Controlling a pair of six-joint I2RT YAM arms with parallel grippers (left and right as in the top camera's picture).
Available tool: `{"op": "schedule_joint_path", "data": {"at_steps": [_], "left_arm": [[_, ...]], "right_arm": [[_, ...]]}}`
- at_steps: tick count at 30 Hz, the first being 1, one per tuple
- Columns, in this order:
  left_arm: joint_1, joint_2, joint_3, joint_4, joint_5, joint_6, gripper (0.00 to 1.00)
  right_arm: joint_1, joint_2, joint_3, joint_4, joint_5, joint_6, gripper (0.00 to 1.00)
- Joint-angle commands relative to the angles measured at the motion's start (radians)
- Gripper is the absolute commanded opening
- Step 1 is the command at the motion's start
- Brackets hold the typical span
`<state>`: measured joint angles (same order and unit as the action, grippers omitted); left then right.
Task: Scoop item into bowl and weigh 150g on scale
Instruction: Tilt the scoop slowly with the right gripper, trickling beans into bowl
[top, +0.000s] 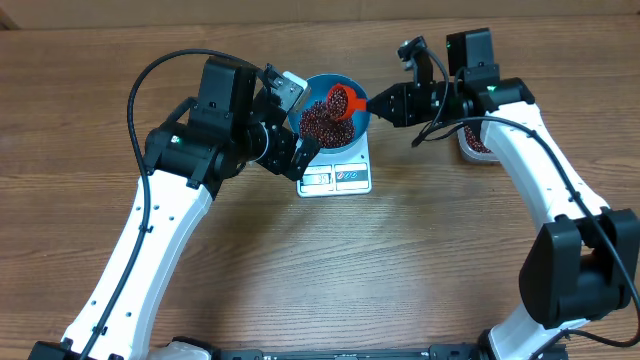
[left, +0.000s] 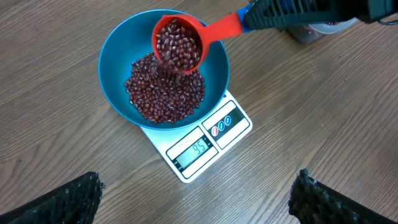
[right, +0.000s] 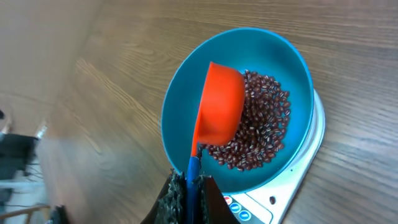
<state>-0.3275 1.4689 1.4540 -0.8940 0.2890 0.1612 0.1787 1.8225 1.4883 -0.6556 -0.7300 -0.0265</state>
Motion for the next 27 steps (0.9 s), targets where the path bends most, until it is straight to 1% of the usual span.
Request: {"op": "schedule_joint_path", "data": {"at_steps": [1, 5, 9, 20, 25, 27], "left_arm": [[-0.002, -0.023, 0.015, 0.001, 0.015, 0.019, 1.00], [-0.002, -0.023, 0.015, 0.001, 0.015, 0.019, 1.00], [-0.002, -0.023, 0.015, 0.001, 0.015, 0.019, 1.00], [-0.002, -0.023, 0.015, 0.001, 0.015, 0.019, 1.00], [-0.002, -0.023, 0.015, 0.001, 0.015, 0.019, 1.00], [-0.002, -0.023, 0.015, 0.001, 0.015, 0.019, 1.00]], "right_arm": [[0.017, -0.021, 0.031, 0.006, 0.040, -0.027, 0.04], [0.023, -0.021, 0.031, -0.013, 0.043, -0.061, 0.04], [0.023, -0.021, 0.032, -0.006, 0.042, -0.027, 0.04], [0.023, -0.022, 0.032, -0.018, 0.041, -0.027, 0.04], [0.029, -0.023, 0.032, -0.047, 0.043, -0.081, 0.04], [0.030, -0.023, 0.032, -0.046, 0.057, -0.079, 0.04]]}}
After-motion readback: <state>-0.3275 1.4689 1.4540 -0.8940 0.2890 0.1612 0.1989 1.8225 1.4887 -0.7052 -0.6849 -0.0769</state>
